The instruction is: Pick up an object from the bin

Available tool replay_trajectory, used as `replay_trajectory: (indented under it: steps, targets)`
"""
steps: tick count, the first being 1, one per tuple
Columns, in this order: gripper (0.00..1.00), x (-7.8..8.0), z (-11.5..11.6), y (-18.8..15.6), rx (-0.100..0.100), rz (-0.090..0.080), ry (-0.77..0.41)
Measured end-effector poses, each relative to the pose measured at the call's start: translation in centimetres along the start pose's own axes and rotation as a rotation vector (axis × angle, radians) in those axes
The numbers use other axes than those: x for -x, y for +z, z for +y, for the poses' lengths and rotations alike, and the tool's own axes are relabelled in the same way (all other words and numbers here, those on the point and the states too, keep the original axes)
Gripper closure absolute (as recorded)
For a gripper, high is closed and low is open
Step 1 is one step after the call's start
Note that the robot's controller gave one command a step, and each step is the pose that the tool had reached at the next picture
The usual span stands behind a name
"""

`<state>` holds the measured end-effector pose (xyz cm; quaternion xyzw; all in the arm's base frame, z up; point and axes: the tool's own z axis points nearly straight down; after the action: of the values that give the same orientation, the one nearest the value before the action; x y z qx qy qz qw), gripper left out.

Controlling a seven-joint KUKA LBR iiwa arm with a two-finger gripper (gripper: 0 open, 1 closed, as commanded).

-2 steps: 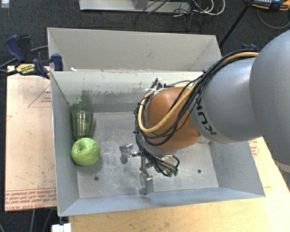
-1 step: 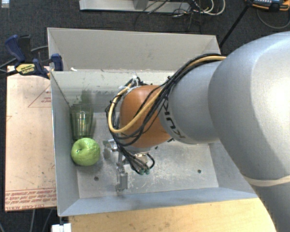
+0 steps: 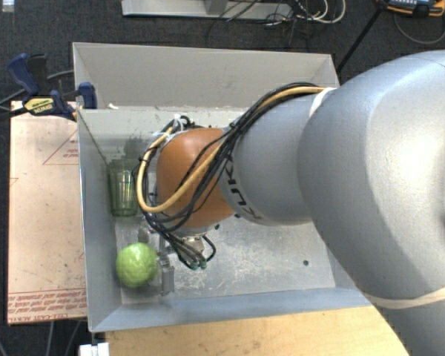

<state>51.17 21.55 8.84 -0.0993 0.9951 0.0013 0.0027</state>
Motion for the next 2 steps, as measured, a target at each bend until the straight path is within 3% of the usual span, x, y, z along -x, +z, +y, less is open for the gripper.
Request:
replay_trajectory:
  steps: [1,2]
  targets:
    - [1.0,2.71,2.03,1.63,-0.012,0.01,-0.184]
    - [1.0,2.71,2.02,1.63,-0.012,0.01,-0.184]
